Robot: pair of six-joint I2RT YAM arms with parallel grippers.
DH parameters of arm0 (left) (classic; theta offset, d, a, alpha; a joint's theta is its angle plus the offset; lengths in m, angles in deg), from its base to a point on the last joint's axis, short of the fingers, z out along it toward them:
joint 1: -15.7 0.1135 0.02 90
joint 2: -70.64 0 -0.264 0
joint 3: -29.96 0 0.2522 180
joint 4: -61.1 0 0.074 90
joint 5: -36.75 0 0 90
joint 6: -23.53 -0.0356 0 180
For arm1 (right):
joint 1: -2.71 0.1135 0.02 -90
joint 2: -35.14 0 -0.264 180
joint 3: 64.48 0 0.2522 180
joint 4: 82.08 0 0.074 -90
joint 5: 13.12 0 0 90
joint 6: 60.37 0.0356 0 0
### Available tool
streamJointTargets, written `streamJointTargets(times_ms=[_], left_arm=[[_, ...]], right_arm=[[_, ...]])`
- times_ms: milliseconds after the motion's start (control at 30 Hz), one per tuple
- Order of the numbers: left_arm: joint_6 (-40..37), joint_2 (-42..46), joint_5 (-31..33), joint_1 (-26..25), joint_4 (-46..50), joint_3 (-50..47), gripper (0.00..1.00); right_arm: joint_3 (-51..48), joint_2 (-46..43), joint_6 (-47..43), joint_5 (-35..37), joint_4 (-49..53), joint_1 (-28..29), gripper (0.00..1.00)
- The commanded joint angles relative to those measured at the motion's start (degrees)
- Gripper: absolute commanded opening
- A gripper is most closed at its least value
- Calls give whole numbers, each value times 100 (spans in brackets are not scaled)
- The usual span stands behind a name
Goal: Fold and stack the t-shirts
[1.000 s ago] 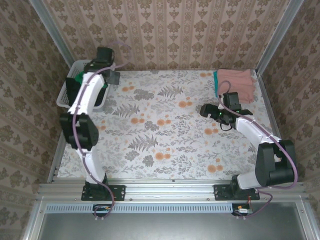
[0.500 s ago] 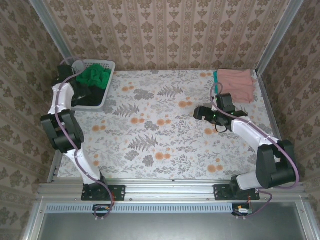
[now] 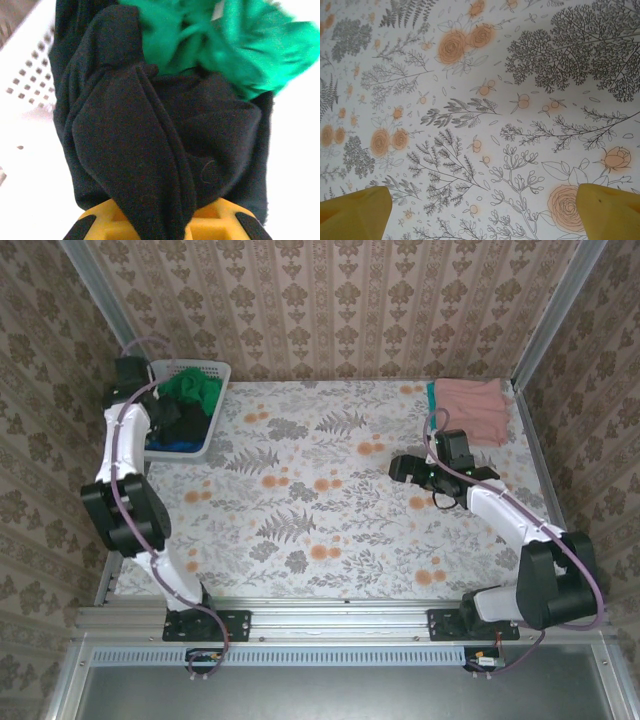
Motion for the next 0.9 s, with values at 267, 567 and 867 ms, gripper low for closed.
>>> streamJointTargets(times_ms=[267,567,867], left_arm=[[-306,3107,-431,-2043,-1602,177,0],[-606,3106,-833,-4282,-2138,188,0],[1302,3009,-476,-2920,-3690,-3281,83]], right_arm=[[-61,-761,-37,-199,14,35,95],[-352,-1593,166,-683,-390,90,95],[-694,-1918,245,-119,-194,193,93]])
